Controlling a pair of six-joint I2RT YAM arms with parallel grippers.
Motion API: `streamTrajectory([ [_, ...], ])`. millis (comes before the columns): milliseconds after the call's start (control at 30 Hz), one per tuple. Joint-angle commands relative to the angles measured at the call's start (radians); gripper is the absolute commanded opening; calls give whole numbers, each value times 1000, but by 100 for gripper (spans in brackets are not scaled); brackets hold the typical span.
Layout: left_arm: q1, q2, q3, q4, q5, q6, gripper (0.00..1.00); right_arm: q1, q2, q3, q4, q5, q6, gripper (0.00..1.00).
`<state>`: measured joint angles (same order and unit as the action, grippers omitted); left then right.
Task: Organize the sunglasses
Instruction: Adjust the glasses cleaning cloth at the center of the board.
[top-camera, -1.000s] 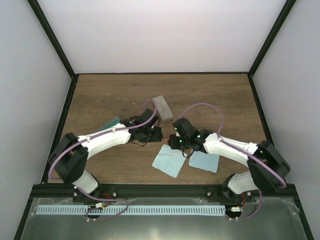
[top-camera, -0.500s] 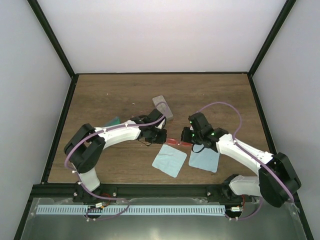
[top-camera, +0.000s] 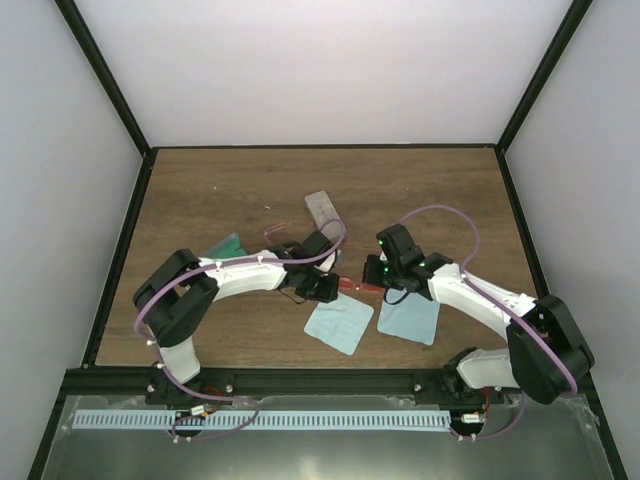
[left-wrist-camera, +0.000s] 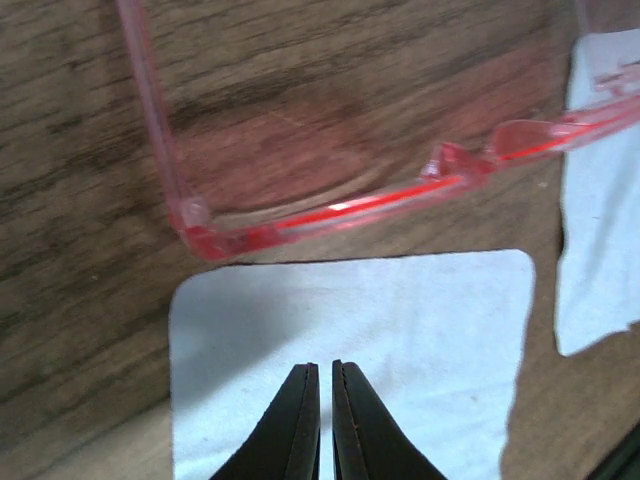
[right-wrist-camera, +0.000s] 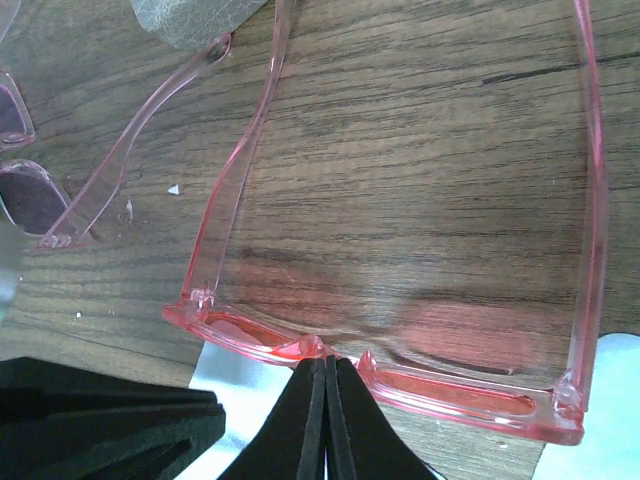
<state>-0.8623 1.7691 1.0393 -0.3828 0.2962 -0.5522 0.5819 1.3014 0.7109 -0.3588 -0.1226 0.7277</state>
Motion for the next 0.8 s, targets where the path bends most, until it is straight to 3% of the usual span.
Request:
streamTrajectory([
  [0,2,50,-12,25,-62,10,4,-7,-9,15,-9,-3,-25,1],
  [333,32,85,-72,15,-176,-22,4,-7,-48,-17,-25,-32,-55,1],
  [767,51,-46,-158,-54,-263,-102,4,16,49,16,56,-112,-64,2],
])
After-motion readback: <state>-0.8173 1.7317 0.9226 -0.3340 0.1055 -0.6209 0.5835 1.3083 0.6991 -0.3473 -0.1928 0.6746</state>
